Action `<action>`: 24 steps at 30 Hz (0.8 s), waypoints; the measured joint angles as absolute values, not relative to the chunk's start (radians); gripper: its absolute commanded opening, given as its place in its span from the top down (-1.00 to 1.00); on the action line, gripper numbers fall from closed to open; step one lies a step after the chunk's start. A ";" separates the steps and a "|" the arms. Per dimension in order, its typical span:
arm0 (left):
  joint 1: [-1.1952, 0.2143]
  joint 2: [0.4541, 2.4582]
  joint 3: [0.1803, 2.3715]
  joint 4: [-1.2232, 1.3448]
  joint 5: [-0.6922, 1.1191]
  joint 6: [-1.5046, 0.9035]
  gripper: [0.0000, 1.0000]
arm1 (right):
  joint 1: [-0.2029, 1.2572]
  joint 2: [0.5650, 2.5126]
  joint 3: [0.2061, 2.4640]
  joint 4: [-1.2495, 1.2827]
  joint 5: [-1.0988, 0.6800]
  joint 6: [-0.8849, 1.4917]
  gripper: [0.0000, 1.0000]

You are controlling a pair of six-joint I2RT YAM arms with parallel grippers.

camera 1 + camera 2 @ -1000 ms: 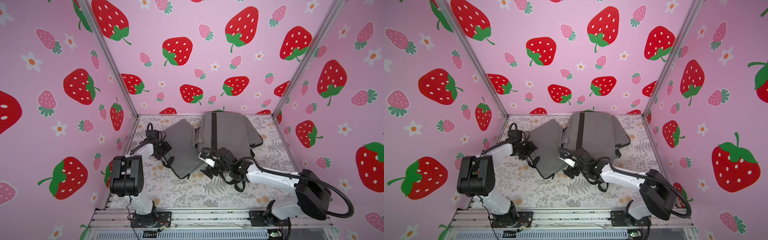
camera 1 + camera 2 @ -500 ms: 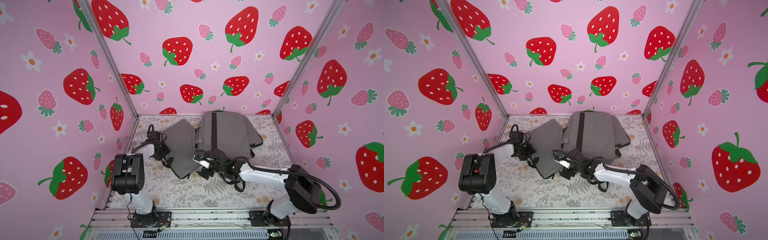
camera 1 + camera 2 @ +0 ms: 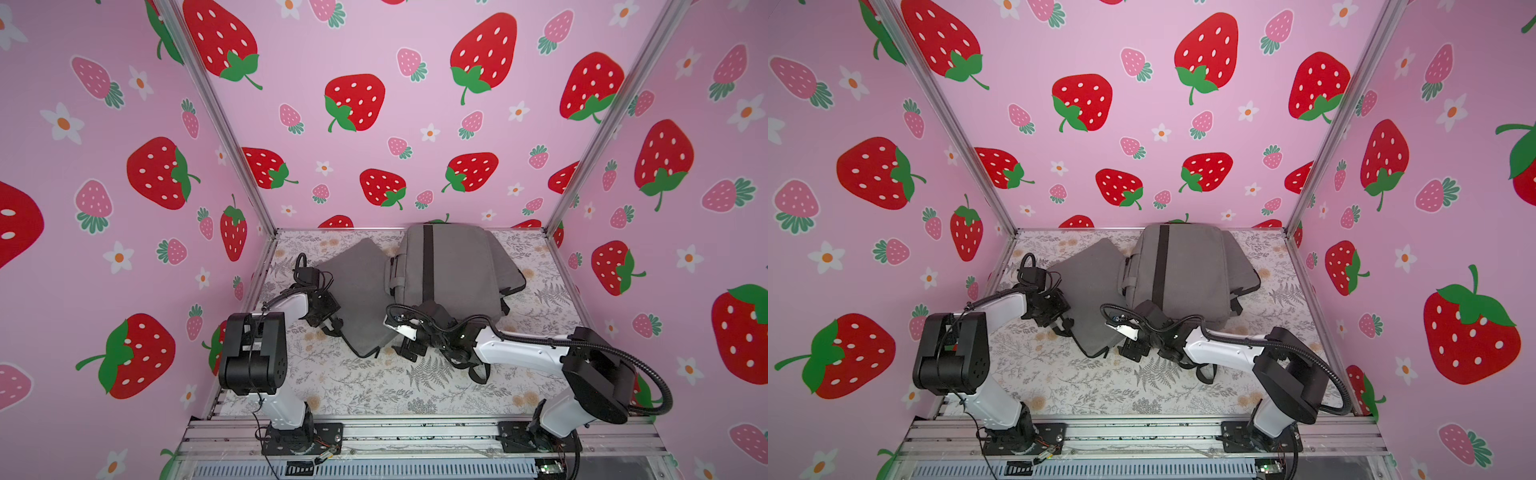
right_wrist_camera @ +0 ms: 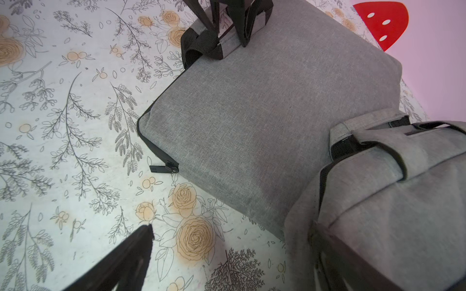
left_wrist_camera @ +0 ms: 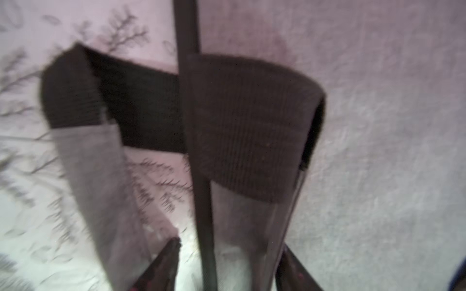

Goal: Open the zippered laptop bag and take out the laptop
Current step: Pick up the zippered laptop bag from the center of the board.

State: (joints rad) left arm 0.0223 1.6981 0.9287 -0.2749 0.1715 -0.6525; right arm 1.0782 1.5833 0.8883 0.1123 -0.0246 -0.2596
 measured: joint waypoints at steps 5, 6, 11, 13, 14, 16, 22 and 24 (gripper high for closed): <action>0.024 1.724 0.942 -0.244 0.216 -0.665 0.61 | 1.080 1.584 0.888 0.114 -0.019 -0.263 -0.96; 0.028 1.724 0.942 -0.245 0.220 -0.666 0.76 | 1.081 1.586 0.888 0.117 -0.017 -0.266 -0.95; 0.042 1.717 0.947 -0.251 0.247 -0.660 1.00 | 1.092 1.612 0.888 0.128 0.003 -0.306 -0.88; 0.042 1.707 0.947 -0.258 0.246 -0.656 1.00 | 1.097 1.623 0.888 0.127 0.012 -0.332 -0.83; 0.043 1.696 0.947 -0.266 0.243 -0.655 1.00 | 1.098 1.629 0.888 0.127 0.015 -0.350 -0.81; 0.043 1.666 0.947 -0.289 0.236 -0.651 1.00 | 1.099 1.636 0.888 0.127 0.024 -0.388 -0.77; 0.049 1.546 0.943 -0.377 0.228 -0.645 1.00 | 1.106 1.692 0.926 0.130 0.057 -0.541 -0.74; 0.054 1.506 0.931 -0.395 0.230 -0.643 1.00 | 1.111 1.724 0.951 0.140 0.067 -0.595 -0.73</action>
